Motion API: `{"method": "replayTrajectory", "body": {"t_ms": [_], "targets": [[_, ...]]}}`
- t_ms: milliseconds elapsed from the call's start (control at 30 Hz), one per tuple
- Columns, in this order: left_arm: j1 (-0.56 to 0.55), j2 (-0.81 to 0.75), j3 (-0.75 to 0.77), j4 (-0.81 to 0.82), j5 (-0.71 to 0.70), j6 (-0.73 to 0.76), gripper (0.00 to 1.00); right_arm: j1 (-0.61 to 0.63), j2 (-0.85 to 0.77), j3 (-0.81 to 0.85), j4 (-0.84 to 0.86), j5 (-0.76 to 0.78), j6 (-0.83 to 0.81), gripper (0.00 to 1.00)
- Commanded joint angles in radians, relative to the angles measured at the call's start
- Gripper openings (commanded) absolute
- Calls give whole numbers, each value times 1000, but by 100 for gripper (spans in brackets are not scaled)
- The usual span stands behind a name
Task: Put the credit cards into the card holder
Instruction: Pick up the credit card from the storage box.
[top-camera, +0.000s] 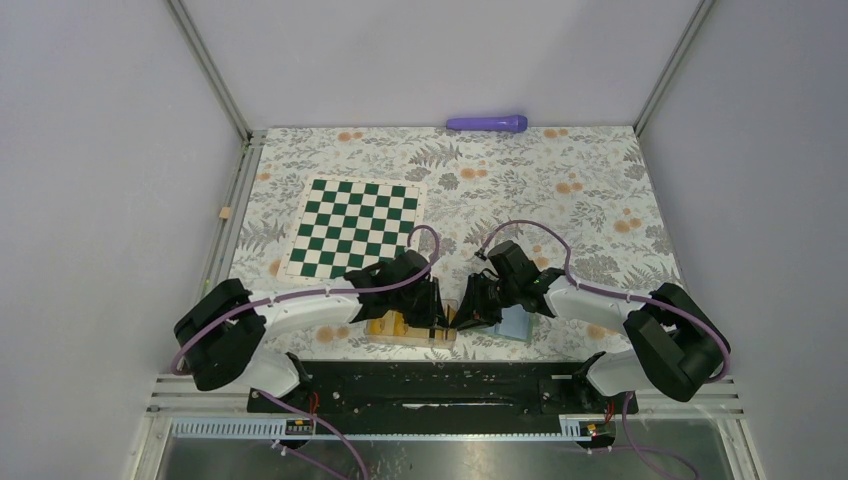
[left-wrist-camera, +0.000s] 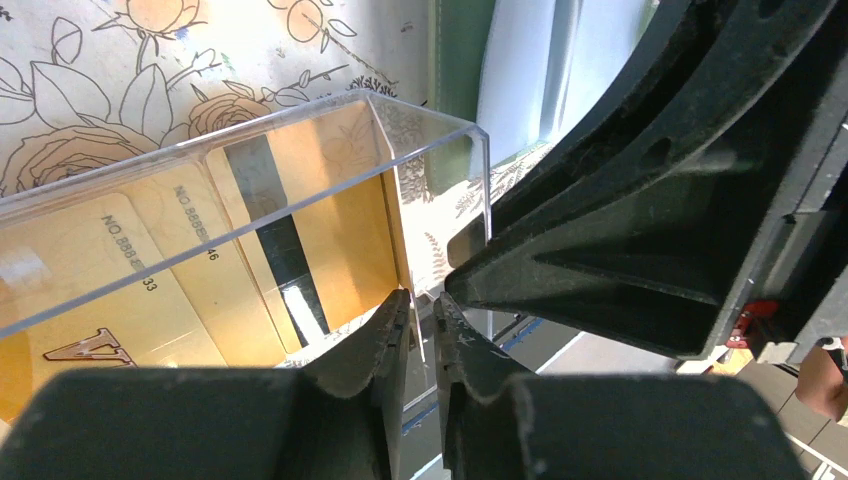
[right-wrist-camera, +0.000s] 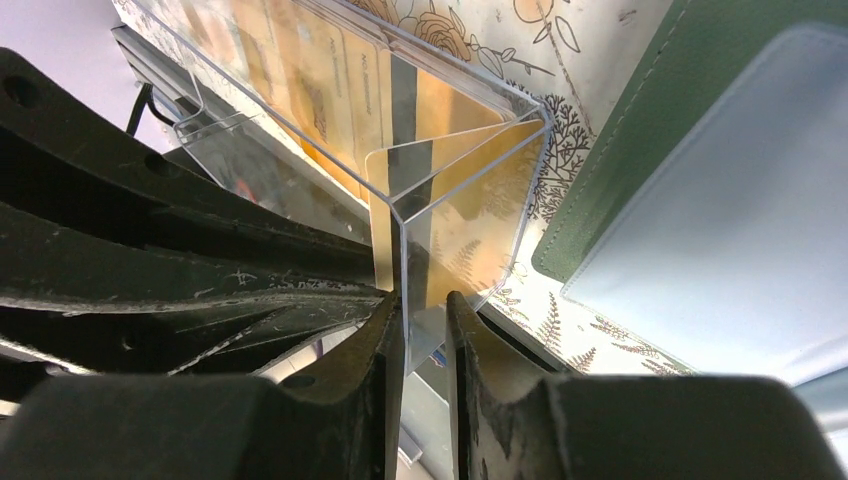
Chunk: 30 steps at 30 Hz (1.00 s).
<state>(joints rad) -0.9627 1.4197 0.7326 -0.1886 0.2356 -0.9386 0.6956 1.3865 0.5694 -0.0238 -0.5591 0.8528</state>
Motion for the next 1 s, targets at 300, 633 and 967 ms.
{"method": "replayTrajectory", "body": {"t_ms": [300,633,967], "targets": [[-4,30,14,67,24,0,16,9,-36,39,-13,20,-23,26],[-7,73,47,-31,-25,23,0,10,-117,68,-81,53,-58,35],[-6,-221,84,-184,-171,56,0,-4,-318,120,-208,113,-116,61]]}}
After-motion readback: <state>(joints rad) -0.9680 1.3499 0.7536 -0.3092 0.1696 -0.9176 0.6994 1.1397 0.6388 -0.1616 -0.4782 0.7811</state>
